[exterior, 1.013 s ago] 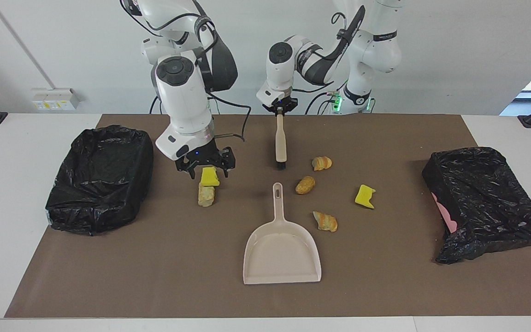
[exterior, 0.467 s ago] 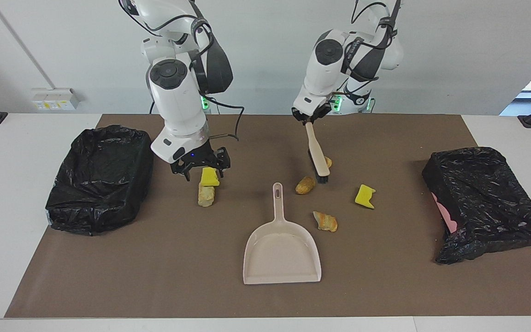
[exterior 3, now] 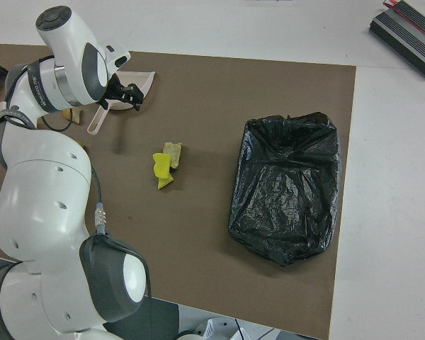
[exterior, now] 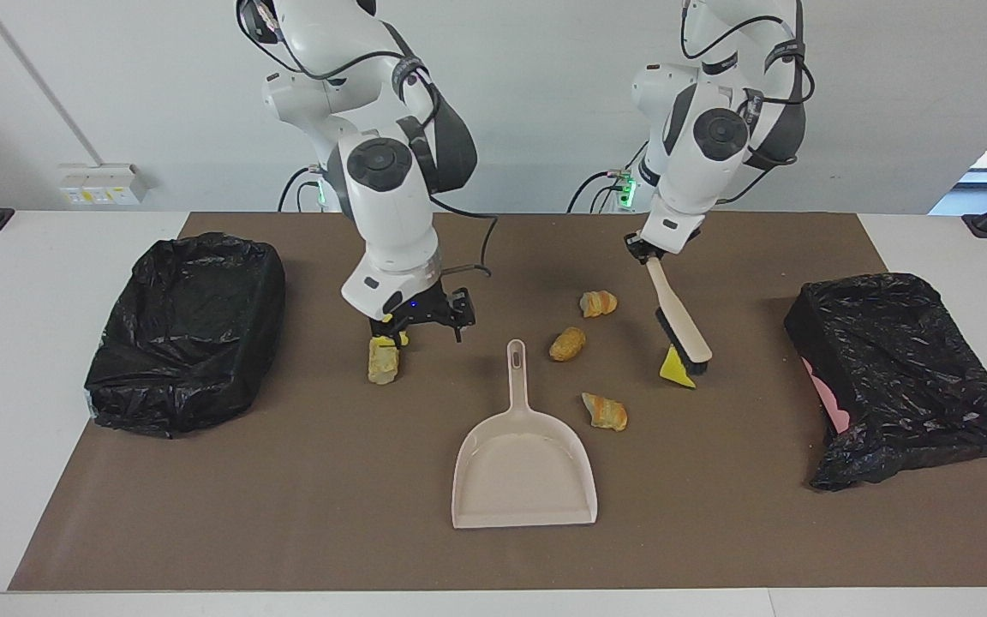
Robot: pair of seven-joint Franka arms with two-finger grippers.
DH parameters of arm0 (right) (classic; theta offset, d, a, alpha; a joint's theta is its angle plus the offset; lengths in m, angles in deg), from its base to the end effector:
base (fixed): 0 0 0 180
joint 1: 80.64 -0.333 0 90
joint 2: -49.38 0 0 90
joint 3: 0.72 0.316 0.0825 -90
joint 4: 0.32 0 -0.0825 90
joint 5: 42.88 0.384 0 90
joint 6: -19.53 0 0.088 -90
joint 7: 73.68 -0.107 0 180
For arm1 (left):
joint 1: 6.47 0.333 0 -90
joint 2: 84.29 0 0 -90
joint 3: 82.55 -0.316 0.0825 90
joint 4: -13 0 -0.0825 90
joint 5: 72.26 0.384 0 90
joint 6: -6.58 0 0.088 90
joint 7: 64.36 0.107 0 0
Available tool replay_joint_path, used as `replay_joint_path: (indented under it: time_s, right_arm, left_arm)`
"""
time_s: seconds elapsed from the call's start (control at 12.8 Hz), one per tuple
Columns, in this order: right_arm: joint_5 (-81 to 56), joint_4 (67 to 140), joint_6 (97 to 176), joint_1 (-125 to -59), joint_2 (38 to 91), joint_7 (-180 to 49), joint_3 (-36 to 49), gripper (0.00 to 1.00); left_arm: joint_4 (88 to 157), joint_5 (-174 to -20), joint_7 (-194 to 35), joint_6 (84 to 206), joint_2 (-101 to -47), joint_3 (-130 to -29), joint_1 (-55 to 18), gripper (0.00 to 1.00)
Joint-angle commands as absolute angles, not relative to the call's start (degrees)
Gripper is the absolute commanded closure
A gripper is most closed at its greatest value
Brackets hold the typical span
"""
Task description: Sweep and dump trash in bin
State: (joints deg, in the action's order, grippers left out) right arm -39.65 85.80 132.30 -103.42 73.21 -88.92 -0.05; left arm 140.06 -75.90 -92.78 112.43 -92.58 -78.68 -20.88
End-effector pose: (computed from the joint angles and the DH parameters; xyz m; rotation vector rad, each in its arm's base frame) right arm 0.6278 0.2750 0.4328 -3.0654 -0.1867 -0.0422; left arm 0.4487 -0.1540 0.4211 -3.0618 -0.3119 0.3503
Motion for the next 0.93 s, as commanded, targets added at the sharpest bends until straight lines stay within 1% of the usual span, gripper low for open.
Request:
replay_joint_path:
  time_s: [0.0,0.16,0.31,0.62,0.86]
  right_arm:
    - [-38.66,81.86,137.62,-105.77,80.04,-90.03,1.21,0.0]
    - [-38.66,81.08,140.36,-106.21,81.8,-91.08,1.47,0.0]
    - [-39.01,80.81,144.66,-109.46,85.05,-92.4,1.3,0.0]
    - [-40.16,79.58,145.12,-109.56,86.03,-92.31,1.48,0.0]
    - [-40.16,79.66,143.63,-109.73,85.51,-92.31,1.48,0.0]
  left_arm:
    - [140.36,-75.34,-85.4,112.48,-92.64,-77.89,-13.8,1.0]
    - [140.79,-75.42,-83.26,113.35,-92.64,-77.89,-10.35,1.0]
    - [141.06,-75.42,-83.17,114.85,-92.38,-77.89,-9.81,1.0]
    - [141.67,-75.34,-82.82,117.4,-91.5,-77.89,-9.81,1.0]
    - [144.21,-75.42,-81.34,120.39,-91.32,-77.89,-10.6,1.0]
